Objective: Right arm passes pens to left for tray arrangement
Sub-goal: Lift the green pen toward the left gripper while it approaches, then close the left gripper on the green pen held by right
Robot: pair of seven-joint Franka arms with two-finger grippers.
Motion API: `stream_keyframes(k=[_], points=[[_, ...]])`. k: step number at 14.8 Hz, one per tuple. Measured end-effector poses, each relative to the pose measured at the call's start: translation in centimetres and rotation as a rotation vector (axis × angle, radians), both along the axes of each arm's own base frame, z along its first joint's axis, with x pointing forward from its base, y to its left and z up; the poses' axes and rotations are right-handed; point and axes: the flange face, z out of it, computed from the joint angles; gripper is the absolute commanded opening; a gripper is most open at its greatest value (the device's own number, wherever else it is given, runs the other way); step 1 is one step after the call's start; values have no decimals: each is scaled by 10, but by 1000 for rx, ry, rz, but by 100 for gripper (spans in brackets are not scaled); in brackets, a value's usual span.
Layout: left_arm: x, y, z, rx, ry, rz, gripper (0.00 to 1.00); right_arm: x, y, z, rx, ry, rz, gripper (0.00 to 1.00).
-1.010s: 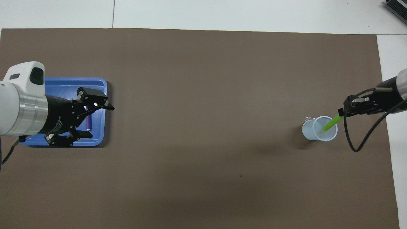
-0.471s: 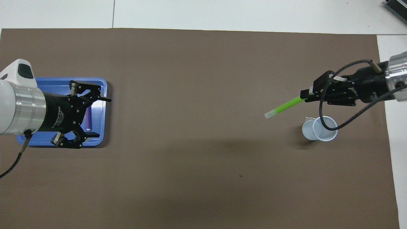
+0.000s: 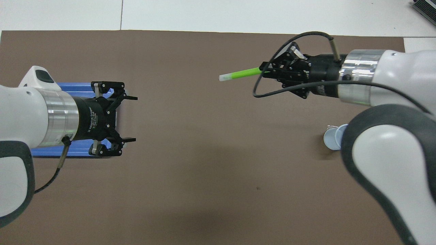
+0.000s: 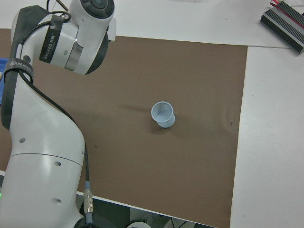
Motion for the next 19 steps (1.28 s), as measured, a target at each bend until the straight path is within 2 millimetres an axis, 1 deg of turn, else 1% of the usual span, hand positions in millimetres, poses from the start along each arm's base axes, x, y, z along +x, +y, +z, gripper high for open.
stream_keyframes(k=[2, 4, 6, 8, 10, 11, 13, 19], points=[[-2, -16, 5, -21, -32, 24, 100, -13, 39, -2, 40, -9, -48, 0], [0, -25, 8, -41, -68, 44, 100, -26, 68, 0, 71, 9, -56, 0], [3, -31, 13, -61, -116, 59, 100, -38, 89, 1, 82, 25, -37, 0], [6, -35, 16, -79, -153, 76, 100, -47, 104, 3, 90, 37, -22, 0], [11, -37, 16, -92, -184, 87, 100, -53, 114, 5, 93, 41, -9, 0], [10, -41, 15, -95, -186, 81, 100, -55, 116, 5, 93, 41, -6, 0], [8, -50, 14, -100, -189, 73, 100, -55, 116, 4, 92, 41, -6, 0], [13, -60, 0, -112, -198, 81, 99, -55, 115, 4, 92, 41, -6, 0]])
